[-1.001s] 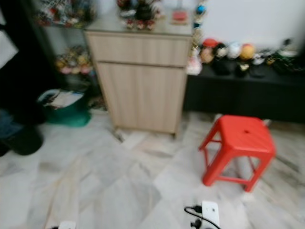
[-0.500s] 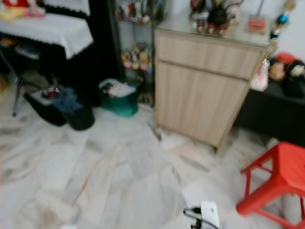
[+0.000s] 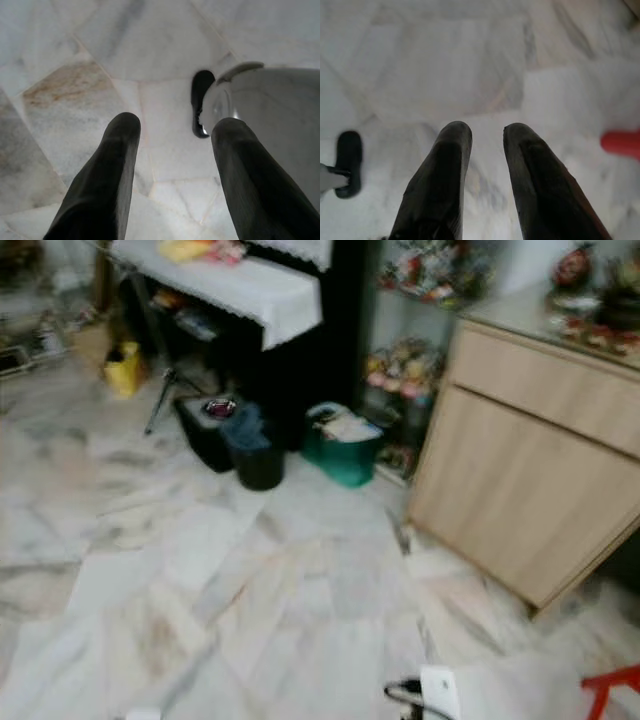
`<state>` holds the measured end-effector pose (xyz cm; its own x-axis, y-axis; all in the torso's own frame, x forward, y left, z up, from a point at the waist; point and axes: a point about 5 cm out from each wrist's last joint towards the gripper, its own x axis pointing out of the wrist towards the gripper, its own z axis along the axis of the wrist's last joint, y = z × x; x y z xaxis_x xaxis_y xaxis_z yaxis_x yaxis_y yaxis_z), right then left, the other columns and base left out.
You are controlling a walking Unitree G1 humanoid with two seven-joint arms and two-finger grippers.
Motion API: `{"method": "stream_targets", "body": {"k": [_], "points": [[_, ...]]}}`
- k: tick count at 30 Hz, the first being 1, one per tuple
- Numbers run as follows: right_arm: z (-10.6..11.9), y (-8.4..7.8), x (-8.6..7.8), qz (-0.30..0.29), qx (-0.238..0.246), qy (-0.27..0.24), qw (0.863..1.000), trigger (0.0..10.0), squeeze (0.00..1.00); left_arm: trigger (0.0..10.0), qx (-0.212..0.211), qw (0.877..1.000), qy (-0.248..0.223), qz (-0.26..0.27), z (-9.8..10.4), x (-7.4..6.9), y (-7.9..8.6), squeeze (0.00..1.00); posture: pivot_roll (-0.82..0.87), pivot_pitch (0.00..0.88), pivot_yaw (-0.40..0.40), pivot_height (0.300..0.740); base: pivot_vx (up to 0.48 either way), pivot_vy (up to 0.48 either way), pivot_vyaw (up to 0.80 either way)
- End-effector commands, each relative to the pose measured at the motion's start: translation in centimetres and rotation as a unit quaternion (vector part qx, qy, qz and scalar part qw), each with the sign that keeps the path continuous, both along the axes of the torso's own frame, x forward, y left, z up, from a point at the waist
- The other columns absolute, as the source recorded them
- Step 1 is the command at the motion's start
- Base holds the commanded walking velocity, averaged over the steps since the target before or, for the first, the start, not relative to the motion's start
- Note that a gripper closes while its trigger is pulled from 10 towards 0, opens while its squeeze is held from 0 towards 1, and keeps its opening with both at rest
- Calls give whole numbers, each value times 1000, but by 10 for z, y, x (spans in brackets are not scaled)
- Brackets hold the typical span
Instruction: Hang keys on a hook
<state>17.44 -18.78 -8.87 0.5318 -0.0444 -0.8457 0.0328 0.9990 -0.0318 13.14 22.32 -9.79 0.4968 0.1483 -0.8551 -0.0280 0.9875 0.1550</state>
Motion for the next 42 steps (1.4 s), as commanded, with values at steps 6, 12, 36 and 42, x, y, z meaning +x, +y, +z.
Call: {"method": "stream_targets", "body": {"k": [6, 12, 36, 42], "points": [[-2, -11, -7, -7, -8, 9, 1000, 10000, 0, 10000, -4, 1000, -1, 7, -1, 0, -3, 0, 32, 0, -79, 740, 0, 0, 800], [-1, -13, -7, -4, -9, 10, 1000, 10000, 0, 10000, -5, 1000, -4, 12, -1, 0, -4, 0, 31, 0, -82, 740, 0, 0, 800], [0, 2, 1, -27, 26, 4, 999, 10000, 0, 10000, -5, 1000, -5, 16, -1, 0, -3, 0, 33, 0, -75, 740, 0, 0, 459], [-1, -3, -3, -27, 32, 12, 999, 10000, 0, 10000, -2, 1000, -4, 15, 0, 0, -1, 0, 32, 0, -66, 740, 0, 0, 0]]}}
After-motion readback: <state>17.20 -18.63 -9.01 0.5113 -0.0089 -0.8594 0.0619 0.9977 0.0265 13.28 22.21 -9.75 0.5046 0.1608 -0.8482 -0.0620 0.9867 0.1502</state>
